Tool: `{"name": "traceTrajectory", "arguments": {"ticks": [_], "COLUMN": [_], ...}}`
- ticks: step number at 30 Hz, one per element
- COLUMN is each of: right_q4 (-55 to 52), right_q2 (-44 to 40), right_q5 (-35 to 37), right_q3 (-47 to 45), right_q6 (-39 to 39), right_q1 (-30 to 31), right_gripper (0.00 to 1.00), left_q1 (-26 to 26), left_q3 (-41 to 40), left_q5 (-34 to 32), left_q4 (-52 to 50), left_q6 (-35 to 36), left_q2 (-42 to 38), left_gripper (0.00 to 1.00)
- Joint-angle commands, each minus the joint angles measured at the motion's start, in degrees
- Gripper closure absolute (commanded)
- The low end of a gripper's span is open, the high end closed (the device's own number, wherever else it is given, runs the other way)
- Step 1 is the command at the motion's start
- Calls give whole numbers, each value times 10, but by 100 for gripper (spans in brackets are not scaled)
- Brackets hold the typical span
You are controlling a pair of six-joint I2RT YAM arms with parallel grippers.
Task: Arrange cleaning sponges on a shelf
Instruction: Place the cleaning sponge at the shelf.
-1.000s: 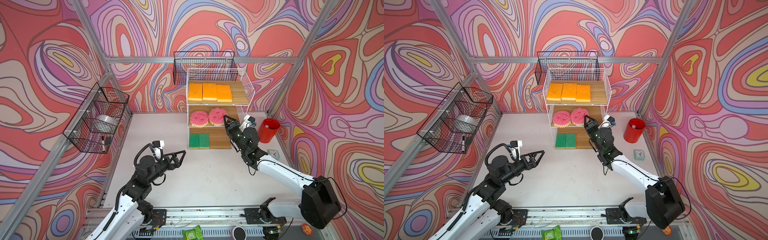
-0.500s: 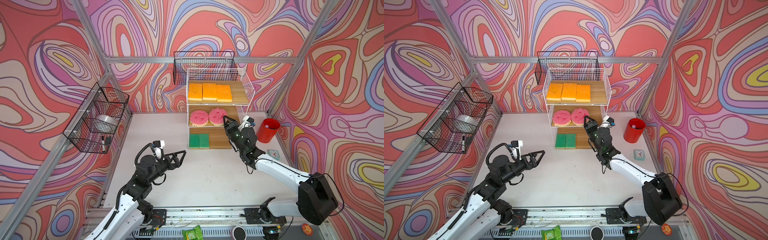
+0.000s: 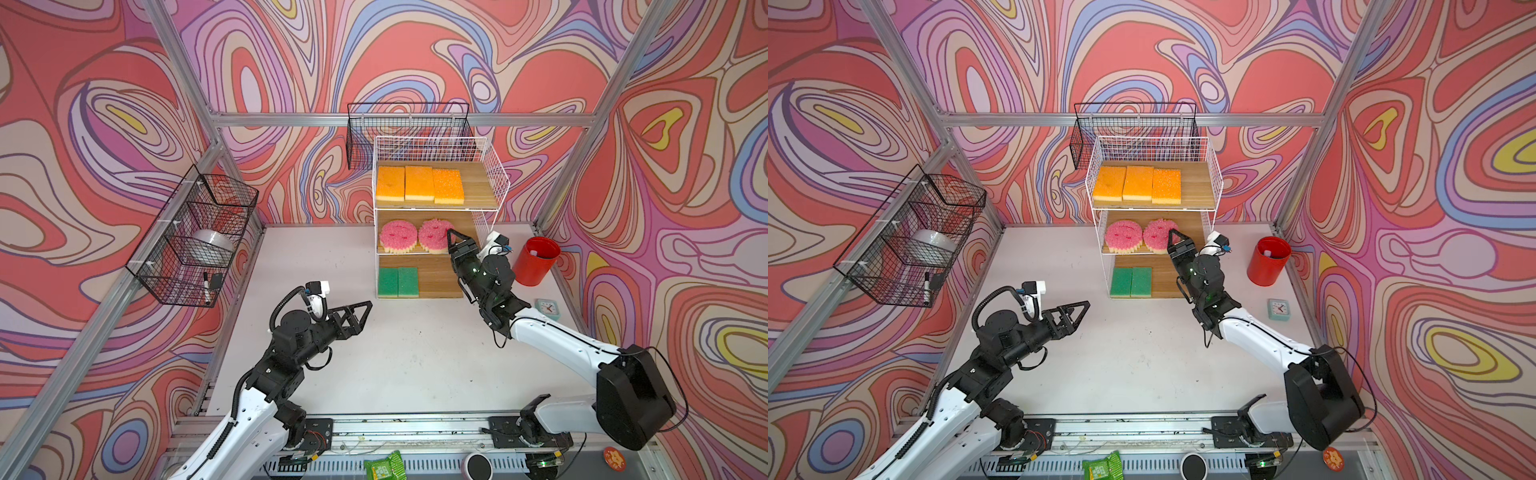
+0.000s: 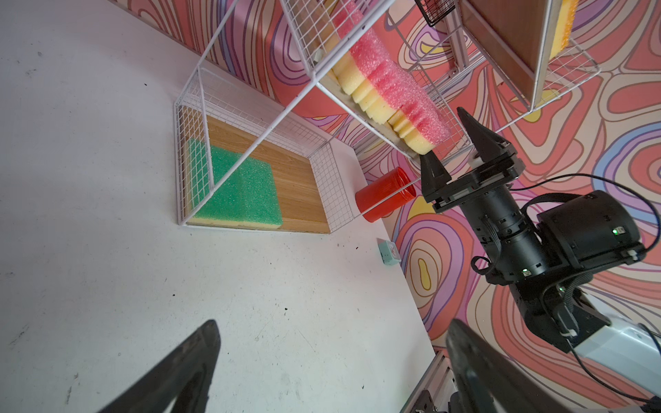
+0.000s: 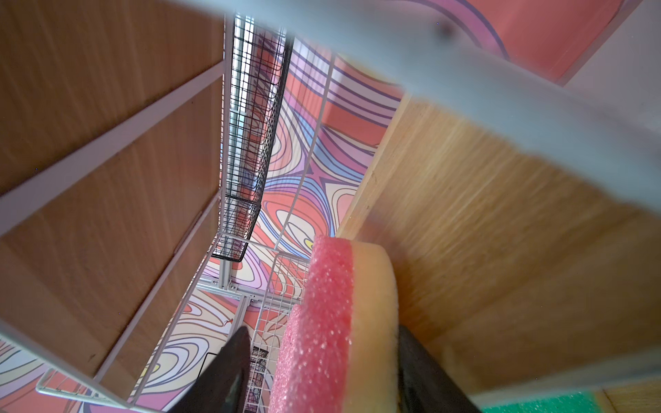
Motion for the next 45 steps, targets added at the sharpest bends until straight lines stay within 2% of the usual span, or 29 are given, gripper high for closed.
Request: {"name": "traceTrajectory", "arguments": {"ticks": [1, 4, 11, 23, 29, 33, 45], "right_q4": [-15, -33, -78, -151, -292, -341, -401], "right_q2": [-2, -12, -36, -52, -40, -32, -21], "right_q5": [2, 0, 1, 1, -7, -7, -11], "right_q3": [10, 10, 5, 27, 111, 144, 178], "right_q6": [-11, -18, -39, -47, -73, -76, -83], "right_q1": [3, 3, 3, 3, 5, 6, 16], "right_gripper": [32, 26, 2, 2, 2, 2, 2], "left_q1": [4, 5, 4, 4, 4, 4, 4], "left_q3": [2, 5, 7, 9, 4, 2, -4], "left_q5": [1, 3, 7, 7, 9, 10, 9], "left_q4": [4, 5, 6, -1, 6, 8, 8], "left_q6": [-1, -1, -5, -9, -13, -15, -15], "left_q2": [4, 6, 12, 5, 5, 4, -6], "left_gripper": [0, 0, 0, 0, 0, 0, 0]}}
